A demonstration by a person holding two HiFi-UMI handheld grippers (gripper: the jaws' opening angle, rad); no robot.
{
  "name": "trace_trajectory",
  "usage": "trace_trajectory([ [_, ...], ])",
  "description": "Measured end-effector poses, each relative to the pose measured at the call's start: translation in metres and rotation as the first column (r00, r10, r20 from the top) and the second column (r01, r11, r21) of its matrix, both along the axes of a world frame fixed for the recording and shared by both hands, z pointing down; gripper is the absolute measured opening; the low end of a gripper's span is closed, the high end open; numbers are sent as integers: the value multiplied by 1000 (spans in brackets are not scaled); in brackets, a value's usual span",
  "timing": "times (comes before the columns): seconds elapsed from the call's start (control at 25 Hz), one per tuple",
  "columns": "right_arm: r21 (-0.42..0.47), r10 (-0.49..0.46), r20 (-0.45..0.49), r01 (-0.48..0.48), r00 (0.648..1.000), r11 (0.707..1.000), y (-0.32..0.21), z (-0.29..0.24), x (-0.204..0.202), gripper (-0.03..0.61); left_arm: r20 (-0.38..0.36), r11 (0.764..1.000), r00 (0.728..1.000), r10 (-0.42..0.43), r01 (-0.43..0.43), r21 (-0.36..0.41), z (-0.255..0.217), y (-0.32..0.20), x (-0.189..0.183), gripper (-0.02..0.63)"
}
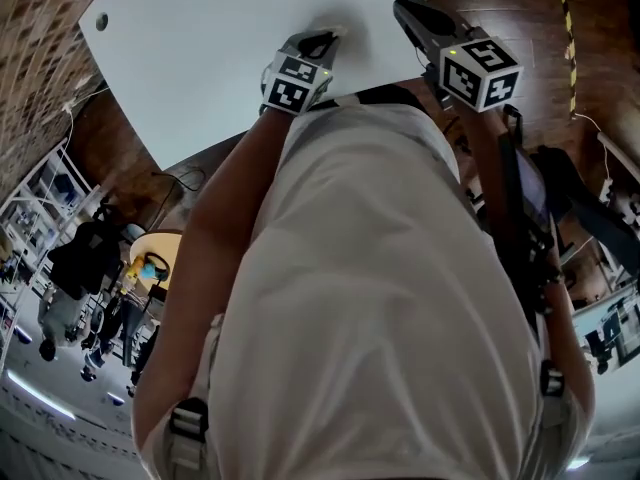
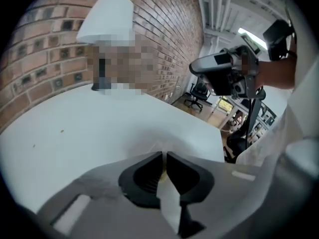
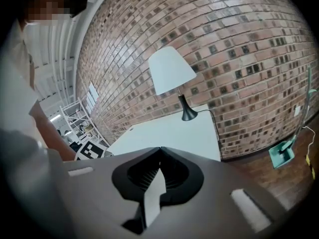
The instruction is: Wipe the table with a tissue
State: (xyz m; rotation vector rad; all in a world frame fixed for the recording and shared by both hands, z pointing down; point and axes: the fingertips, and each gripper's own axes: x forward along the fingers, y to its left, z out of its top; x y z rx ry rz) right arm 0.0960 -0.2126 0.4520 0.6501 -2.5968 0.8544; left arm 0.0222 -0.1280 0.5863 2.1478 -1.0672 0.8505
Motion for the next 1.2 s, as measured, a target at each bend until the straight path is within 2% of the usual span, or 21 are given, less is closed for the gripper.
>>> trace_trajectory([
  [0.12, -4, 58, -19, -58, 998, 998, 0, 3, 22, 8, 52, 999, 998, 45, -45, -9, 10, -5, 27, 34],
  [0.2, -10, 85, -28, -85, 996, 996, 3, 6, 32, 8, 46, 997, 996, 82, -81, -19, 12, 3, 44, 32],
  [0.32, -21, 100, -32, -101, 994, 995, 7, 11, 40, 8, 23, 983, 983, 182, -181, -39, 13, 19, 70, 32],
  [0.52, -22, 49, -33, -50, 998, 999, 12, 16, 30, 8, 36, 952, 952, 304, -302, -56, 14, 46, 88, 32],
  [0.6, -19, 23, -24, -23, 999, 1000, 12, 14, 16, 8, 36, 954, 954, 296, -294, -60, 16, 57, 74, 32],
  [0.8, -13, -45, -4, 45, 999, 999, 11, 11, -18, 8, 1, 994, 997, 83, -82, -79, 11, 59, 2, 31],
  [0.92, -13, -80, -2, 80, 997, 997, 16, 10, -35, 8, -7, 994, 997, -82, 81, -70, 12, 65, -48, 31],
  [1.0, -13, -99, -3, 99, 995, 995, 22, 11, -45, 8, 3, 981, 983, -185, 185, -62, 13, 73, -82, 31],
  [1.08, -13, -116, -2, 116, 993, 993, 26, 11, -55, 8, 23, 956, 957, -289, 290, -47, 12, 79, -118, 32],
  [1.2, -13, -138, 0, 138, 990, 990, 30, 10, -67, 8, 39, 884, 883, -467, 468, -18, 15, 89, -175, 32],
])
